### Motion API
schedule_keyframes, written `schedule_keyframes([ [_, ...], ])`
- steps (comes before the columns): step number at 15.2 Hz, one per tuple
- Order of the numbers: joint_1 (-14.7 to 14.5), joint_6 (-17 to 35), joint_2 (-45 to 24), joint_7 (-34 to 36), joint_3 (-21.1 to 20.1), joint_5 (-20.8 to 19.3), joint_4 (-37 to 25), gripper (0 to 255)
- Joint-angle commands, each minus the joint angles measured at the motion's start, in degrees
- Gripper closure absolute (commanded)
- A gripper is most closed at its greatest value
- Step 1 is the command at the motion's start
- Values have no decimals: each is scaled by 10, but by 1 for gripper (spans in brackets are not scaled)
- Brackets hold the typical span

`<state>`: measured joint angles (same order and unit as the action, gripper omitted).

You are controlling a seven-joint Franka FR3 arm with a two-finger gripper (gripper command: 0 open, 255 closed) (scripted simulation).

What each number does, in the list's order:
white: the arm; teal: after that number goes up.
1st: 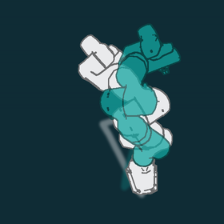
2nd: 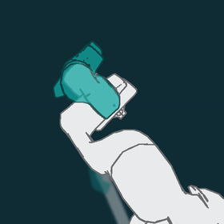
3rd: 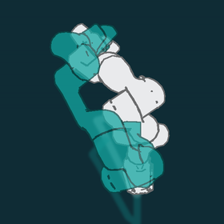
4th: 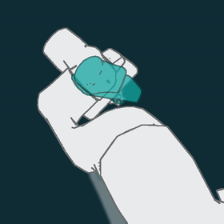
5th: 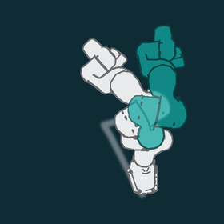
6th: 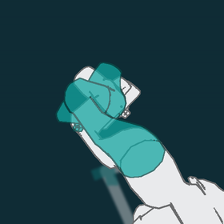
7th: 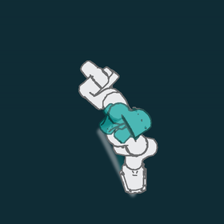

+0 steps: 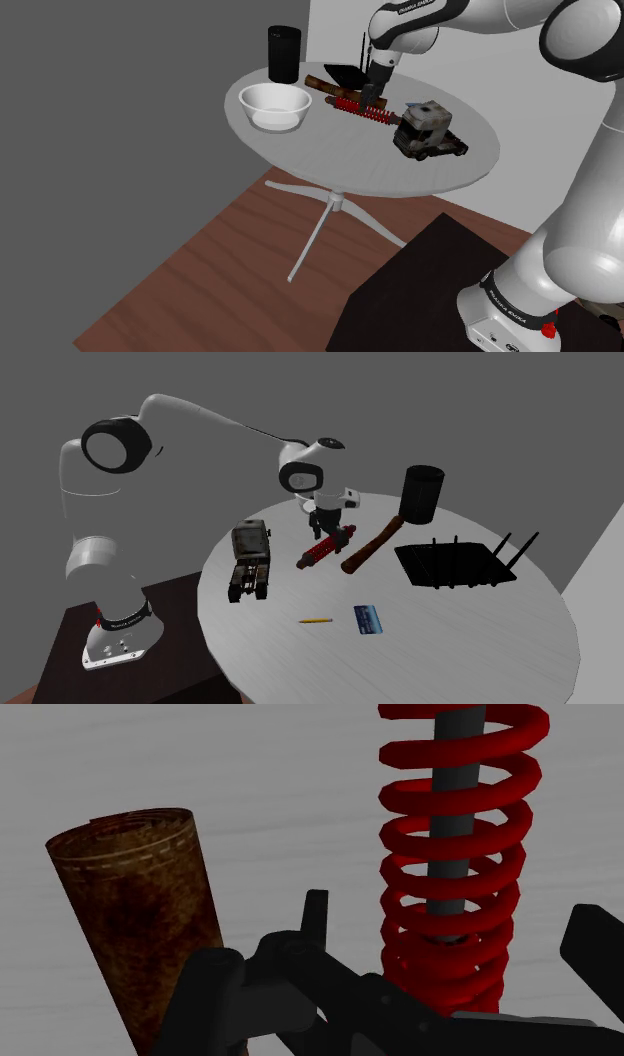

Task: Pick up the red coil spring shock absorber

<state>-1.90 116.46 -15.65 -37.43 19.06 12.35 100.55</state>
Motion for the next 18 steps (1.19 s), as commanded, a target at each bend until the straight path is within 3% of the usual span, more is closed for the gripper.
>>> schedule_keyframes([
  [1,0,5,-1,0,0,1,3,0],
  [2,0,4,-2,-1,0,1,2,255],
  [11,0,5,-1,0,0,1,3,255],
  [18,-1,-44,13,9,2,-8,-32,255],
])
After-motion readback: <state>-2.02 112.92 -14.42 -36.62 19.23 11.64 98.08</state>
